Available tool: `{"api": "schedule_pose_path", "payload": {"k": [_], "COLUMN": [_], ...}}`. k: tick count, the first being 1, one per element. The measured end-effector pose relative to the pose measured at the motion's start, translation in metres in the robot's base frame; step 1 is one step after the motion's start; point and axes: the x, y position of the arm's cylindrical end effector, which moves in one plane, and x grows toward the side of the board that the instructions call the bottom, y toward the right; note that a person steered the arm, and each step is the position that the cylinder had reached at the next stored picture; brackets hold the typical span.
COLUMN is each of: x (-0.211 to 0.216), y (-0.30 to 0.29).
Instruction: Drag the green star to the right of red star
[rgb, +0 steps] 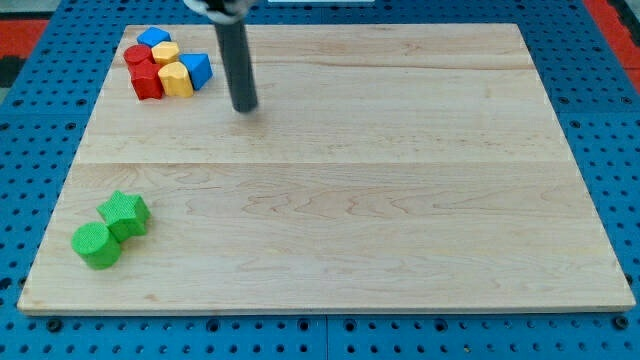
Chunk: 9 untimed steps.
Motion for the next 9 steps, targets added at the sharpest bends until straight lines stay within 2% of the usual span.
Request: {"api": "schedule_pose_path", "payload": {"k": [1,2,3,4,7,9], "x": [0.101,0.179,0.215,0.215,0.152,0.101], "y": [0.003,-0.029,-0.098,-0.148,-0.148,-0.117]}}
